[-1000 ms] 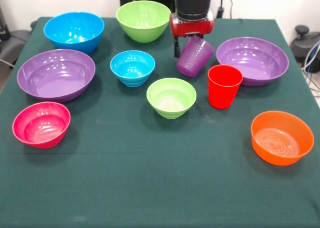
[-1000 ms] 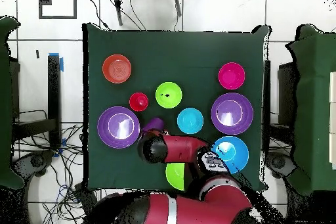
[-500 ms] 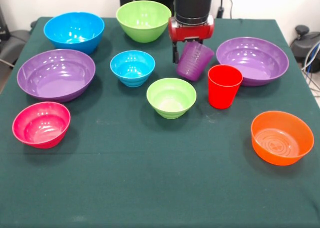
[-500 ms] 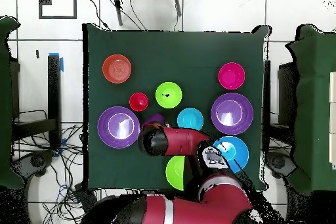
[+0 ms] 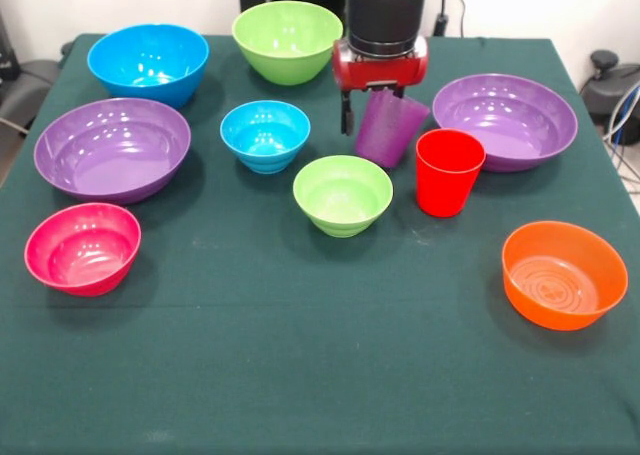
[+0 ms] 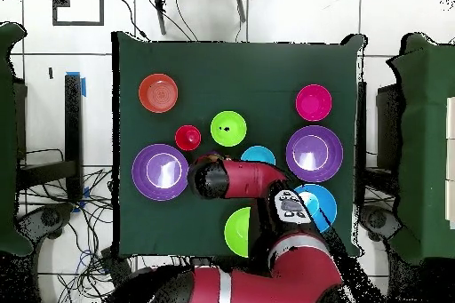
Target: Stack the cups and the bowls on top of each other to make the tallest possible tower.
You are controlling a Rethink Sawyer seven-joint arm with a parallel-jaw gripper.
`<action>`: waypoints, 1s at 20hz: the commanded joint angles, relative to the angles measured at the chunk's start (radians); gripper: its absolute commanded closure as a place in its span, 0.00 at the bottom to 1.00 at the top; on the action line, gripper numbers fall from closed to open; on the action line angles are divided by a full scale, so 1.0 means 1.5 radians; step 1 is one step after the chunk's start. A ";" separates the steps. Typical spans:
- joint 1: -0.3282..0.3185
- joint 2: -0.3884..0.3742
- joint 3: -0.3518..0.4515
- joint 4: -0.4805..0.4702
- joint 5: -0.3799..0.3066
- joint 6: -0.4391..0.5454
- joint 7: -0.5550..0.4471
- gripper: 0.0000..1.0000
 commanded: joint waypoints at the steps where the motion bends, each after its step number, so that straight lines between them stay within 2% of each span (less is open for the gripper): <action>1: -0.010 0.005 0.042 -0.079 -0.033 0.095 -0.014 0.00; 8: -0.010 0.009 0.044 -0.108 -0.036 0.134 -0.023 0.00; 15: -0.015 0.014 0.046 -0.106 -0.037 0.147 -0.017 0.00; 16: -0.013 0.015 0.041 -0.103 -0.035 0.157 -0.010 1.00; 20: -0.011 0.015 0.036 -0.092 -0.033 0.160 0.000 1.00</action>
